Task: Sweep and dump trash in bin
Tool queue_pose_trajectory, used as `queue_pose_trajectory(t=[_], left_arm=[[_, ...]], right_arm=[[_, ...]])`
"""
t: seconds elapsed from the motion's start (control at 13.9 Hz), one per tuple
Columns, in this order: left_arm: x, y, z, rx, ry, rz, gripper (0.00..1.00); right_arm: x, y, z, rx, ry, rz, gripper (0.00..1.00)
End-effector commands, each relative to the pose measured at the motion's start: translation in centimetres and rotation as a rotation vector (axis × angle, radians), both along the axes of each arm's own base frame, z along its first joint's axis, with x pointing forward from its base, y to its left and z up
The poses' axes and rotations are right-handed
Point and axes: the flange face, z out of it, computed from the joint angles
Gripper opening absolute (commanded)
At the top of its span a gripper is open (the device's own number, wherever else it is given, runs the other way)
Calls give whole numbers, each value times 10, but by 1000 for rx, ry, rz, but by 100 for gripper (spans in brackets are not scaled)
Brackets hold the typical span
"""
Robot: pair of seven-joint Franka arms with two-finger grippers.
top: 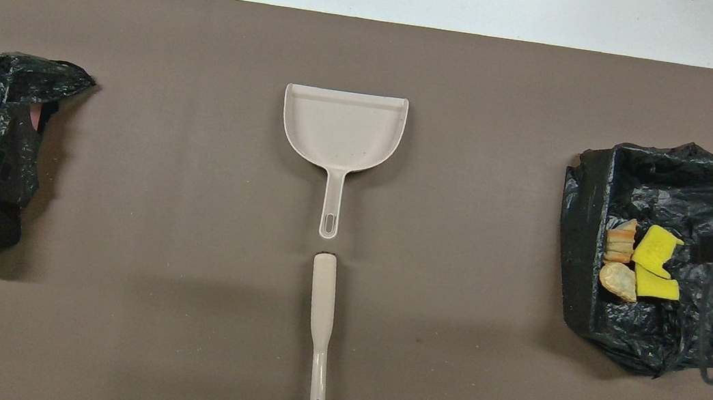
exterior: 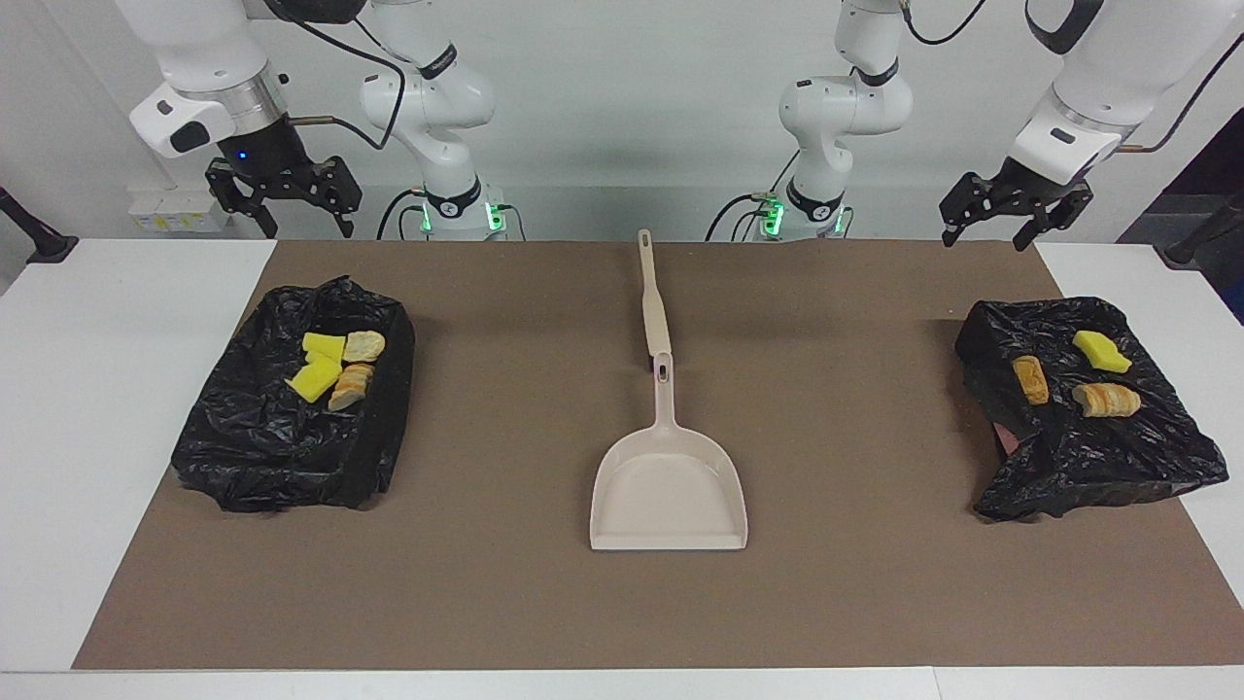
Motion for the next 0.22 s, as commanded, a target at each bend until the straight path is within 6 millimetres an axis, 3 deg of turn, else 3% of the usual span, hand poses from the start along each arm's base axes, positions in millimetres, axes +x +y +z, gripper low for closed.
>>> queue_pose_trajectory(t=[0.0, 0.14], left_arm=[[-8, 0, 3, 13, 8, -15, 100], [-8, 2, 3, 10, 9, -10, 100]], right_arm=[[-10, -3, 0, 6, 11, 29, 100], [-10, -3, 0, 6, 11, 29, 100]])
